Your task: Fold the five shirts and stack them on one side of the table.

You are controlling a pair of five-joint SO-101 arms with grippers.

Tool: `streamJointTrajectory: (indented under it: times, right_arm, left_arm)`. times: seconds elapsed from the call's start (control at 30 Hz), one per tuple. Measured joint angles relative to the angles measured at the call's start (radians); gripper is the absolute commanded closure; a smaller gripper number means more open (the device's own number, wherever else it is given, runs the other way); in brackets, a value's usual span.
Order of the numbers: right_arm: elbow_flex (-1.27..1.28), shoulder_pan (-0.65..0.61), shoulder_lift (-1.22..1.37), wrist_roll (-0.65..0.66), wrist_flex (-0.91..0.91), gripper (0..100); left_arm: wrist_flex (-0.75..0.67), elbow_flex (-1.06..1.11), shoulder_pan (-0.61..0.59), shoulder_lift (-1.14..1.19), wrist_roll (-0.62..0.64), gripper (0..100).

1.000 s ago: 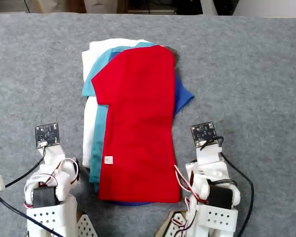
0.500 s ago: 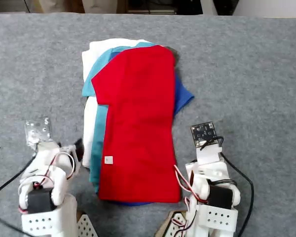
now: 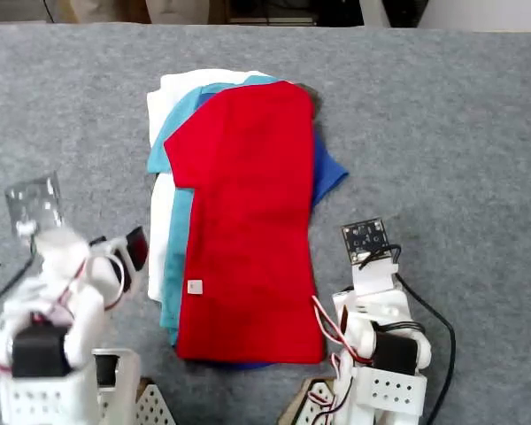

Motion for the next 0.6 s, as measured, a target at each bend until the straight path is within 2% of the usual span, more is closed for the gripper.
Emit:
streamJointTrajectory:
  times: [0.23,0.6]
  right_arm:
    - [0.0,0.0,0.0,0.0,0.0,99.4]
    - [0.0,0.0,0.0,0.0,0.0,99.4]
  left_arm:
    - [0.112,-0.218,0.072,0.307,0.018,80]
    - [0.112,-0.247,0.181,0.348,0.018,80]
